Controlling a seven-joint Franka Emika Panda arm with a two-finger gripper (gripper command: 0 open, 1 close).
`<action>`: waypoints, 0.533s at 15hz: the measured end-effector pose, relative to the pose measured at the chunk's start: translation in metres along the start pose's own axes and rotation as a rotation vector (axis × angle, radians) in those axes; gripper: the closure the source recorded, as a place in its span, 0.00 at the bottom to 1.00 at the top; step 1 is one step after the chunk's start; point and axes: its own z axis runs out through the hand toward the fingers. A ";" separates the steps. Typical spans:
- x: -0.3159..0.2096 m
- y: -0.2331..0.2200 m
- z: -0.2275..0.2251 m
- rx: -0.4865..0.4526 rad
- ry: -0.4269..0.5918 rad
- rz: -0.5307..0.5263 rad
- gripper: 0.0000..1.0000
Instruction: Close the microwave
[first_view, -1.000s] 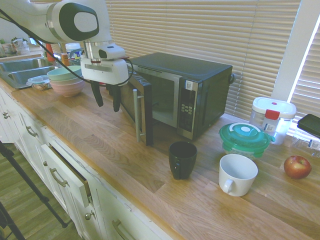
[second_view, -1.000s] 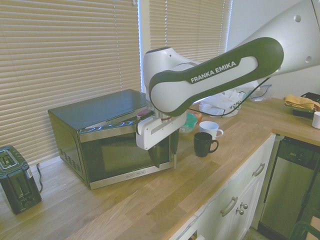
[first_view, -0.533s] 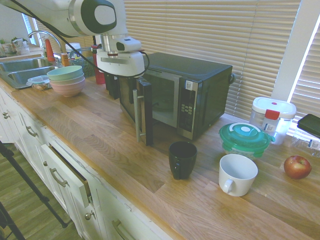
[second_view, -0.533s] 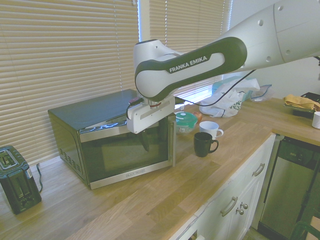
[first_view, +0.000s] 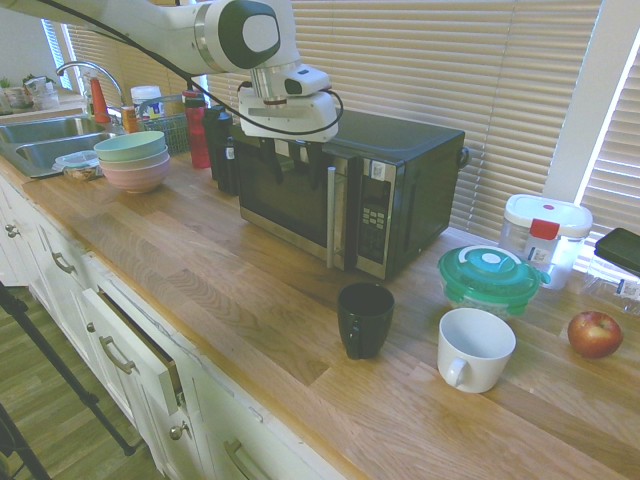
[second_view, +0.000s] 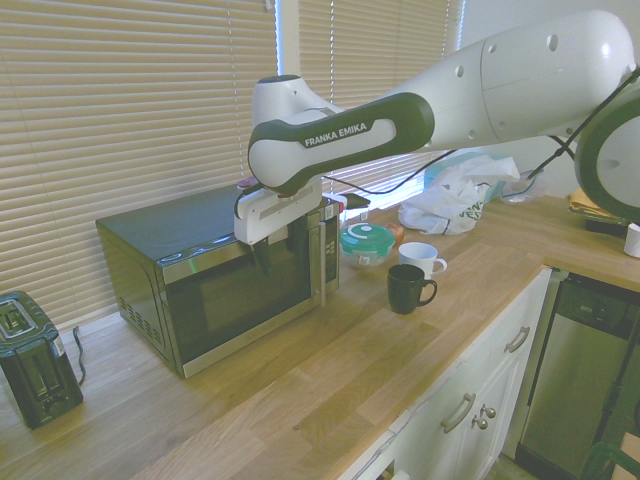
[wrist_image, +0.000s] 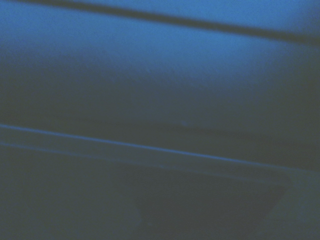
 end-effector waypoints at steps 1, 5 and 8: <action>0.003 -0.004 -0.001 0.004 0.008 -0.005 0.00; 0.004 -0.006 0.000 -0.004 0.004 -0.004 0.00; -0.005 -0.004 0.010 -0.011 -0.013 -0.013 0.00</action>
